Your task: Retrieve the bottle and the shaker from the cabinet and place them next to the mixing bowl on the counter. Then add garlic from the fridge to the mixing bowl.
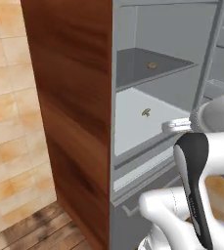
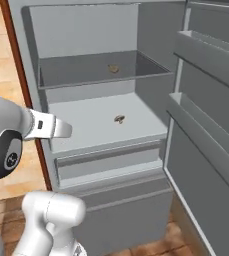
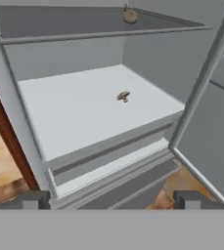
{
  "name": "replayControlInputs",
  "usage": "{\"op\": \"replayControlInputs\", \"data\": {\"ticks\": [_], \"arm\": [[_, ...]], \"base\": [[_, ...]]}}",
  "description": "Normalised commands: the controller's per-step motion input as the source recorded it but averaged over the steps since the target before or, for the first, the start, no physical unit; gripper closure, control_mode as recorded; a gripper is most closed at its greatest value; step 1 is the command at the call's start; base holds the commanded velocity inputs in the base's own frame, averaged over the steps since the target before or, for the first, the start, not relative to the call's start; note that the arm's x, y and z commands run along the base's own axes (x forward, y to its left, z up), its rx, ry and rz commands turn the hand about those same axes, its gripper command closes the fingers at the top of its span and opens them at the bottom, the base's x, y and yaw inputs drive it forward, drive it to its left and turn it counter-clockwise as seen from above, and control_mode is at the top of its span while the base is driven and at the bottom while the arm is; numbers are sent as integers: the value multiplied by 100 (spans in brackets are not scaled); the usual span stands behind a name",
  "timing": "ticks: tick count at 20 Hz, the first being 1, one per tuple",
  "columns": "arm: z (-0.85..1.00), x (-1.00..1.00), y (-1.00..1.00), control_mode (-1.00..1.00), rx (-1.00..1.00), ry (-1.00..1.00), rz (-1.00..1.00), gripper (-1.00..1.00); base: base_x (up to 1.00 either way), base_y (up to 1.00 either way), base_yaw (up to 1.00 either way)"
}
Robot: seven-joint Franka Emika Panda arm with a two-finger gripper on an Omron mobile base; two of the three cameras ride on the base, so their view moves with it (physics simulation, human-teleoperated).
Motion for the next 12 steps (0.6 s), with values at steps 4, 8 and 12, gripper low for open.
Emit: {"op": "replayControlInputs", "data": {"ticks": [4,8,12], "arm": [[0,0,0,100,0,0,0,-100],[0,0,0,100,0,0,0,-100],[0,0,0,100,0,0,0,-100]], "base": [[0,-44,55],[22,-57,11],[60,-62,-8]]}}
